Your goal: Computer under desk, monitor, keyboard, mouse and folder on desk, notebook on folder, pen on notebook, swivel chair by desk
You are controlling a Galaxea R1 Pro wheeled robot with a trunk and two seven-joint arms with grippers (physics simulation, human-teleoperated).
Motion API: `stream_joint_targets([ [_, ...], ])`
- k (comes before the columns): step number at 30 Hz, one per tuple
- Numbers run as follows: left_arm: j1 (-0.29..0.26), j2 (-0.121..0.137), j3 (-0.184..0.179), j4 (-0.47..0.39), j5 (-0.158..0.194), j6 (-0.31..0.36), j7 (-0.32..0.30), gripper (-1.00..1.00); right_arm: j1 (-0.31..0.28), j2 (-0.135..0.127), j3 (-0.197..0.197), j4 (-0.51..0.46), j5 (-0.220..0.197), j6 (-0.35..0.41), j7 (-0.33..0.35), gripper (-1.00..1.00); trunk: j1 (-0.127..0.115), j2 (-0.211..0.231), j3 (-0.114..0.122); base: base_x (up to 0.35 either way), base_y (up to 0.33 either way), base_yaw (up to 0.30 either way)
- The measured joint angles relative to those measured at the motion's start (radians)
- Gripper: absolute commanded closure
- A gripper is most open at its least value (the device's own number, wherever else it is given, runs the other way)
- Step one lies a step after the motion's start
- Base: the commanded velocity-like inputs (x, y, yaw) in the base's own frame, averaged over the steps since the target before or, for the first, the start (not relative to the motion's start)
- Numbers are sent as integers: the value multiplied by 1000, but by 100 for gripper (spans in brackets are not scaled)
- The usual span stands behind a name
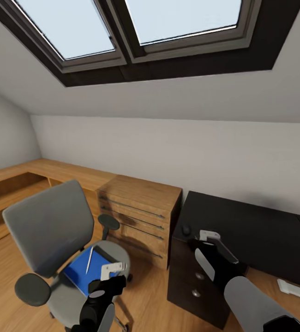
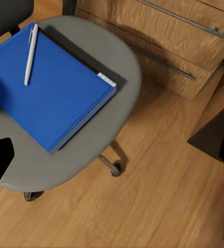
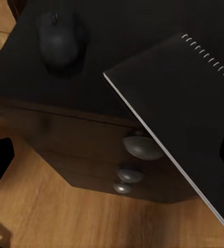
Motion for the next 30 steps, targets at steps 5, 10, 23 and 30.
stream_joint_targets([
  [5,0,0,-5,0,0,0,-1,-100,0,0,0,-2,4,-21,-1,-100,0,0,0,255,0,0],
  [10,1,0,-6,-1,2,2,-1,-100,0,4,1,-3,4,-33,-1,-100,0,0,0,68,0,0],
  [23,47,1,-8,-187,3,0,-2,-100,0,0,1,0,6,-35,2,-100,0,0,0,3,0,0],
  [30,81,2,-31,-212,3,-33,-2,-100,0,-1,1,0,6,-35,4,-100,0,0,0,0,0,0],
])
